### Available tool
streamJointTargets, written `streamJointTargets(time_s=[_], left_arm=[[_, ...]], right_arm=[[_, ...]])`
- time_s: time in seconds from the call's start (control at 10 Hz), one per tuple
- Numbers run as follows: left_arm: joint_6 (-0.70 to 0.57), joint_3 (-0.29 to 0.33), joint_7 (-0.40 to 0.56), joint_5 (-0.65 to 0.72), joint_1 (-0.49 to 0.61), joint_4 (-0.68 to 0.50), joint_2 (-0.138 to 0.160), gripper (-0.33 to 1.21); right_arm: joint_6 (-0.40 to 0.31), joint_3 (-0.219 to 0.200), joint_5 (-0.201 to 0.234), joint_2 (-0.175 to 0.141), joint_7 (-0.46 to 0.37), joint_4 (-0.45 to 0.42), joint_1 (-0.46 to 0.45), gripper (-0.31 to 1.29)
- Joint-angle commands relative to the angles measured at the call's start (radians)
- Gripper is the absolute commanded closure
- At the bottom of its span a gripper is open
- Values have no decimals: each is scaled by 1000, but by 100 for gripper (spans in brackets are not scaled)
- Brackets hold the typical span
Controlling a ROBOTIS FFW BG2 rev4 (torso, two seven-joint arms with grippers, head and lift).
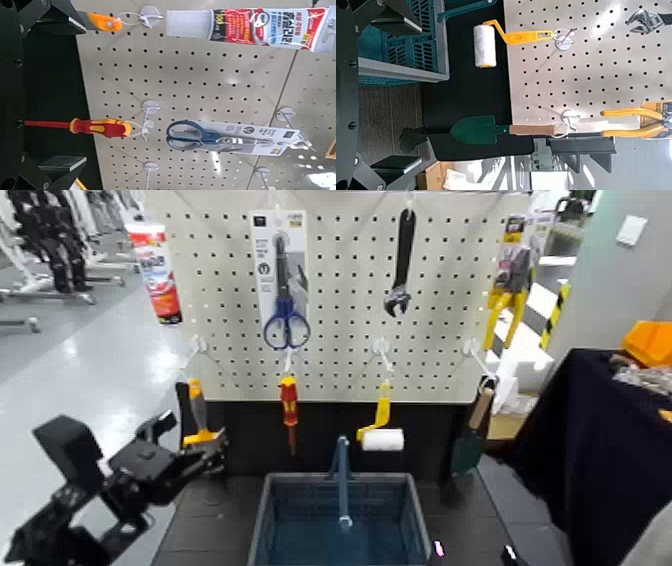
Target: Put the blue scissors into the crate.
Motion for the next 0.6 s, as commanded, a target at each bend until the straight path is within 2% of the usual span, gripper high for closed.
streamJointTargets(time_s=[0.1,0.6], left_arm=[[49,-10,-58,22,-107,21,34,17],[82,-64,-156,71,-279,110,98,18]], right_arm=[[2,2,-6,-2,2,2,-7,15],[2,8,-14,-5,2,6,-20,15]])
